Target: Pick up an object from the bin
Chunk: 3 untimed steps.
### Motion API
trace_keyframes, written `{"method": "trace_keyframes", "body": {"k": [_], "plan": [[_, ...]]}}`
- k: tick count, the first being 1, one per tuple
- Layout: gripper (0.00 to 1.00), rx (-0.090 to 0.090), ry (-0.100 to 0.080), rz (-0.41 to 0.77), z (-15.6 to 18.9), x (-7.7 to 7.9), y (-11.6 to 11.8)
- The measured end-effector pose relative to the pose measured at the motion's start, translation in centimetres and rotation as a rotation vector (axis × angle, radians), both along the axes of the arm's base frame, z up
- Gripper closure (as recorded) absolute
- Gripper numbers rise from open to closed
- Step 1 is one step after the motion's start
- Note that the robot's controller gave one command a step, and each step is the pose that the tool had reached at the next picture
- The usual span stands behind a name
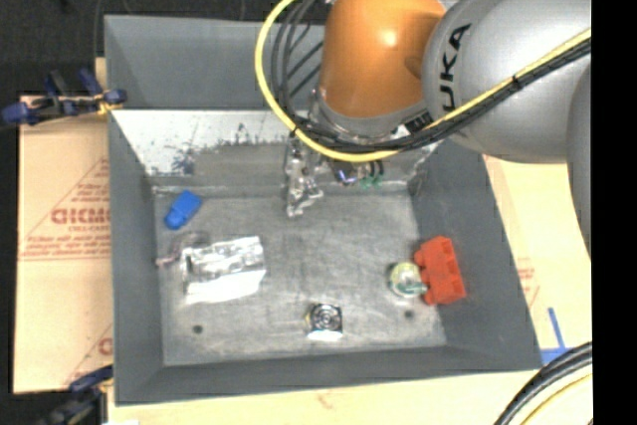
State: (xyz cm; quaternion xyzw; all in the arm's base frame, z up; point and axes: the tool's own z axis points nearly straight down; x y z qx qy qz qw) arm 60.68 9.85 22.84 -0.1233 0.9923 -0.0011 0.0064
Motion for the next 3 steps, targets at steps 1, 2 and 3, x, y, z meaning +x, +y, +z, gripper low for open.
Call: {"method": "trace_keyframes", "body": {"k": [1, 2, 3], "plan": [[0.00, -0.001, 0.008, 0.000, -0.5, -0.2, 0.0], [0.00, -0.003, -0.005, 0.376, -15.3, -3.2, 4.7], [1.00, 0.000, -0.015, 0.373, -15.0, -3.0, 4.8]]}}
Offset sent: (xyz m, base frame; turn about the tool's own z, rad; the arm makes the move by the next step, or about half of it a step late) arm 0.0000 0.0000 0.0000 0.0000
